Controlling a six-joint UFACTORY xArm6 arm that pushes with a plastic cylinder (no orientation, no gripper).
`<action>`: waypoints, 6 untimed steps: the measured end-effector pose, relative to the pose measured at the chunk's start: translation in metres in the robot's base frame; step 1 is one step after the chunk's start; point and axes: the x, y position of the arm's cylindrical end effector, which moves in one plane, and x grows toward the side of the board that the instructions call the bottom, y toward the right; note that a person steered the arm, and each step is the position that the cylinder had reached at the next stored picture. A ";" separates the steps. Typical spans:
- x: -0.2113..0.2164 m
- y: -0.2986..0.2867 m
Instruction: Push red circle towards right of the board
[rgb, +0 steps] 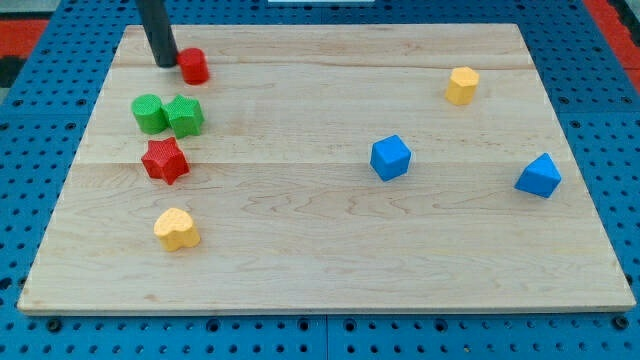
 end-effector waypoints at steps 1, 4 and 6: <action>-0.002 -0.006; 0.089 0.064; 0.056 0.066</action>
